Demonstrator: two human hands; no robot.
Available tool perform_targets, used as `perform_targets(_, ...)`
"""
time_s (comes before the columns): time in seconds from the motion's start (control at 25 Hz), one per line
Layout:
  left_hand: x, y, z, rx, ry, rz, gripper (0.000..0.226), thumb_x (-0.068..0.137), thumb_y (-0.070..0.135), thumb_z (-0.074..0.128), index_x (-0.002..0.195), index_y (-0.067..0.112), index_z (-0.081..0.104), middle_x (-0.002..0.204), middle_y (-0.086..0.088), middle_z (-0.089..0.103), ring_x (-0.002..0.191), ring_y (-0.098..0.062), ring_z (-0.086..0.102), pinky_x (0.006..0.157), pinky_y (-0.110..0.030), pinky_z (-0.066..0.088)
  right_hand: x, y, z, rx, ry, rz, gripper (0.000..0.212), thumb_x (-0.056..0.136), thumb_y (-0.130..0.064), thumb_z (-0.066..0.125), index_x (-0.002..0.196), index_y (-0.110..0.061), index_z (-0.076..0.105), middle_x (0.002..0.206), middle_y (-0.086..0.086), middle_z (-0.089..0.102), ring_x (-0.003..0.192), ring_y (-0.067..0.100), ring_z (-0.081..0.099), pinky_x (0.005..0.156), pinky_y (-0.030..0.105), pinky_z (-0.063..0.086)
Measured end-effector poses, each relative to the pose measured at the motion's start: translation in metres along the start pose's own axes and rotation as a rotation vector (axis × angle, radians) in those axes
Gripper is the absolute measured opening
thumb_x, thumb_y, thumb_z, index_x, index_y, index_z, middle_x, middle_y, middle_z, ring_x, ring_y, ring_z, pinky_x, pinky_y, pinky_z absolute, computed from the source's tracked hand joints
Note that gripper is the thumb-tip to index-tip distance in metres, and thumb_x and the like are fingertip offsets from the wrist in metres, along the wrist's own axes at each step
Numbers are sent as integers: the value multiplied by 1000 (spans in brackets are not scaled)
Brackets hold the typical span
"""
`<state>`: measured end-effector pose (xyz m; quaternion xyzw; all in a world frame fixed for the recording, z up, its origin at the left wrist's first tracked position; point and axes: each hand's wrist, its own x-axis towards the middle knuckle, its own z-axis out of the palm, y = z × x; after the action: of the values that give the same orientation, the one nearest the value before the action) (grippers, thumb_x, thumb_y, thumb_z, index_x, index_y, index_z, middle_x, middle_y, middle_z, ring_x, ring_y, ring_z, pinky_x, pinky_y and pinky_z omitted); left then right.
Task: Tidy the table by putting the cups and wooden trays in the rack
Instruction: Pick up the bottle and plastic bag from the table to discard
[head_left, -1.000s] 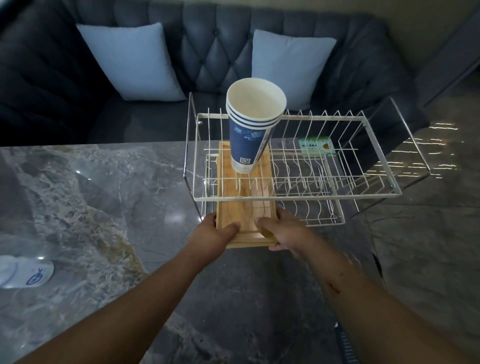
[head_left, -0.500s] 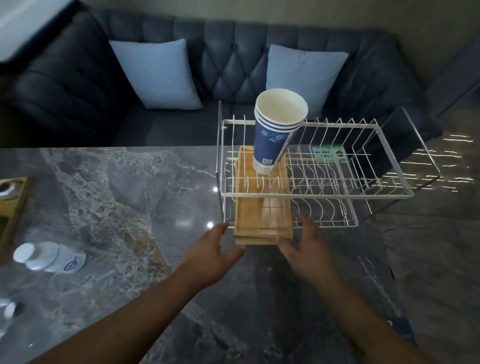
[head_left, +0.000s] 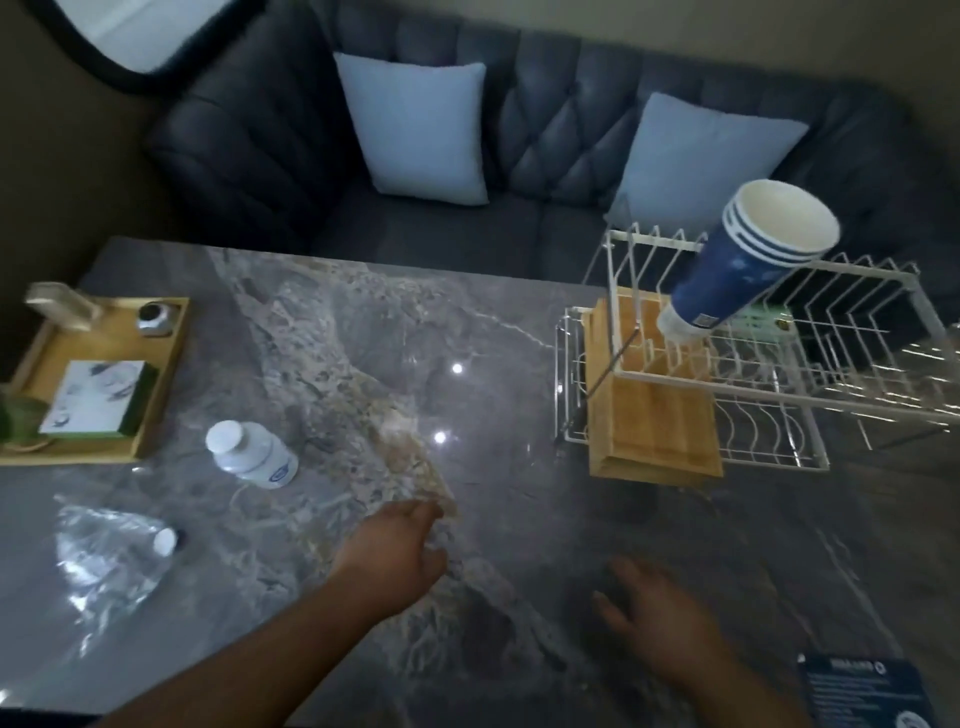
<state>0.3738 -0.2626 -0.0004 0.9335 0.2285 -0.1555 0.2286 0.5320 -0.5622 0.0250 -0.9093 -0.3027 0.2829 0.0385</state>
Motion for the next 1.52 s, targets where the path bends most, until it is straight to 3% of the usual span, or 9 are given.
perform_targets(0.2, -30, -87, -30, 26, 70, -90, 58, 85, 57, 51, 137, 31, 57, 136, 4, 63, 125, -22, 56, 100, -38, 49, 37, -106, 11, -103, -49, -188, 68, 91, -57, 49, 152, -28, 38, 151, 1, 44, 137, 23, 44, 113, 30, 35)
perform_targets(0.48, -71, -175, -63, 53, 211, -166, 48, 75, 47, 69, 118, 27, 72, 117, 3, 73, 111, -25, 67, 91, -41, 55, 83, -228, 10, -130, -1, -406, 73, 87, -57, 51, 151, -23, 39, 150, 1, 45, 136, 21, 43, 114, 29, 35)
perform_targets(0.6, -85, -212, -72, 98, 307, -225, 52, 69, 45, 75, 117, 24, 73, 124, -1, 72, 121, -29, 63, 101, -48, 50, 101, -275, 10, -109, -14, -439, 83, 86, -60, 51, 156, -23, 29, 158, 3, 35, 143, 22, 34, 118, 31, 31)
perform_targets(0.84, -112, -276, -84, 96, 207, -479, 89, 70, 73, 61, 148, 33, 45, 166, -2, 29, 155, -37, 16, 119, -67, 16, 132, -360, 20, -64, 3, -492, 106, 80, -67, 64, 161, -23, 9, 165, 5, 24, 147, 24, 31, 116, 39, 34)
perform_targets(1.0, -125, -308, -79, 36, 59, -569, 116, 60, 87, 62, 156, 46, 11, 172, 4, -7, 156, -42, -3, 118, -68, 19, 146, -398, 32, 144, -20, -398, 122, 69, -63, 80, 160, -31, 5, 164, 0, 27, 146, 23, 35, 113, 38, 35)
perform_targets(1.08, -130, -317, -73, -24, 43, -570, 119, 60, 79, 75, 155, 49, 9, 171, 6, -12, 155, -43, 4, 115, -64, 33, 151, -410, 37, 230, -6, -371, 116, 67, -59, 84, 157, -34, 16, 158, -3, 38, 140, 20, 44, 110, 35, 39)
perform_targets(1.2, -133, -323, -67, -84, 60, -545, 111, 67, 63, 83, 153, 48, 16, 170, 8, -9, 151, -37, 23, 101, -51, 54, 155, -420, 37, 233, 66, -394, 83, 72, -55, 81, 142, -36, 42, 136, -7, 59, 119, 16, 60, 95, 31, 52)
perform_targets(1.4, -118, -312, -64, -58, 87, -494, 82, 78, 47, 78, 148, 36, 37, 161, 7, 21, 133, -30, 42, 93, -42, 57, 144, -399, 23, 208, 58, -364, 68, 71, -56, 76, 130, -42, 45, 118, -14, 66, 100, 13, 65, 84, 34, 56)
perform_targets(1.52, -100, -285, -64, -10, 108, -422, 67, 79, 44, 74, 140, 34, 48, 149, 8, 37, 123, -26, 47, 89, -38, 56, 125, -355, 10, 247, 84, -324, 67, 71, -57, 75, 129, -45, 44, 112, -21, 62, 95, 7, 61, 77, 25, 49)
